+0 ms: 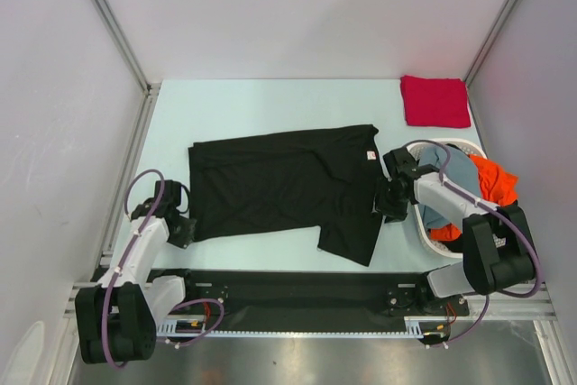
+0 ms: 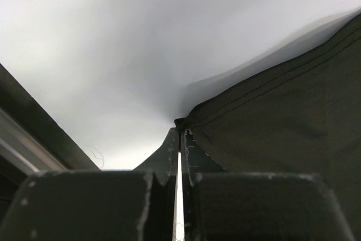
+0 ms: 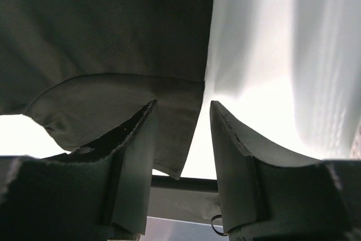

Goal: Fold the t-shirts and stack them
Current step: Fold the tshirt

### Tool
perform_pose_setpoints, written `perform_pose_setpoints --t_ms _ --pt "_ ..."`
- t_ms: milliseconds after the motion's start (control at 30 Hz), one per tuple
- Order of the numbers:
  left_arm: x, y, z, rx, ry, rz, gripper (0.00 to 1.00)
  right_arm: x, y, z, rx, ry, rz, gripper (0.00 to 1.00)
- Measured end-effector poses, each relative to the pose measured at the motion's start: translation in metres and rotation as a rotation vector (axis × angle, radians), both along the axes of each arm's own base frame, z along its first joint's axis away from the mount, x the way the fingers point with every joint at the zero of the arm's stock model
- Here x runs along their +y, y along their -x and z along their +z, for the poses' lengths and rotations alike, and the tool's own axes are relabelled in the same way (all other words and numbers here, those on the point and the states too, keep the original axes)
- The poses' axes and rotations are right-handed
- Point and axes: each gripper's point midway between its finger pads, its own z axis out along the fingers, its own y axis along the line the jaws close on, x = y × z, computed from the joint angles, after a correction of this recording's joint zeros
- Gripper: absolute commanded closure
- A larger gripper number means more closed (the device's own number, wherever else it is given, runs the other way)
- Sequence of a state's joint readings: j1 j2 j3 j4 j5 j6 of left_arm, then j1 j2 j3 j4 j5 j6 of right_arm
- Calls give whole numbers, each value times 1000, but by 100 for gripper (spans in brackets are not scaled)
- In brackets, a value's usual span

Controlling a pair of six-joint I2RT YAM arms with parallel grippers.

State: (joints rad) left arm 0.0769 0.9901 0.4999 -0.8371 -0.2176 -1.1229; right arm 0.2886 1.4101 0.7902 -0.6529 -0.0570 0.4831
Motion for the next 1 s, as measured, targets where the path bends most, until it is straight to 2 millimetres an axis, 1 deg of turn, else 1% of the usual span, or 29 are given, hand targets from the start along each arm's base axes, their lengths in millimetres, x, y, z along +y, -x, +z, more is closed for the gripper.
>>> perform_pose_setpoints --t_ms 267,300,567,667,700,867,900,933,1000 --pt "-2 0 0 1 10 -6 100 1 10 -13 36 4 -11 55" --pt "-2 0 0 1 10 -6 100 1 11 -14 38 4 -10 58" --pt "-2 0 0 1 10 -9 100 7 13 -17 46 -10 -10 60" --pt "-2 0 0 1 10 -9 100 8 13 -18 44 -12 -15 69" --pt "-2 0 0 1 10 -9 100 8 13 -18 45 -12 -17 76" --pt "-2 0 0 0 10 -10 100 8 14 -19 48 -13 -25 93" --pt "-2 0 0 0 9 -11 100 7 15 -20 47 -14 -26 98" --pt "-2 0 0 0 9 -12 100 7 15 -20 44 -15 -26 100" --pt "-2 1 0 4 8 -17 100 7 16 -19 36 -17 -27 100"
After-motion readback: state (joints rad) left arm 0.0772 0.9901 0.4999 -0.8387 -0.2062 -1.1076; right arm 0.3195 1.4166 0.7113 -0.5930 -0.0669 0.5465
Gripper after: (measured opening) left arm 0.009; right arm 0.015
